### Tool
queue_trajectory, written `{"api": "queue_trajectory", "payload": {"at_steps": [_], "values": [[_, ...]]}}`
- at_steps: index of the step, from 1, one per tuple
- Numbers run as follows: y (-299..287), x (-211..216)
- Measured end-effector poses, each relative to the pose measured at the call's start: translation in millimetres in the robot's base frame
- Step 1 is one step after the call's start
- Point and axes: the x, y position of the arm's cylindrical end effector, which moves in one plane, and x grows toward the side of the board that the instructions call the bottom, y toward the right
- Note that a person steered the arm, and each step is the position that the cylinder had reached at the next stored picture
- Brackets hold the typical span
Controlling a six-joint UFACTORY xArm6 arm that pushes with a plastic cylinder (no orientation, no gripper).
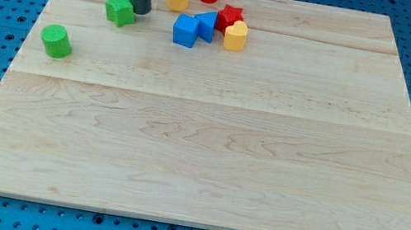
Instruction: Move the red circle towards the top right of the board
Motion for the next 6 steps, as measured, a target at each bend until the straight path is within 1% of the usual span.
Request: {"api": "queue_trajectory", "payload": {"at_steps": [1, 2, 4, 5, 6], "values": [[-0.9, -31.1], [-10.1, -74.6], [10.4, -75.3], [127.5, -74.1], [182.6, -68.0]]}}
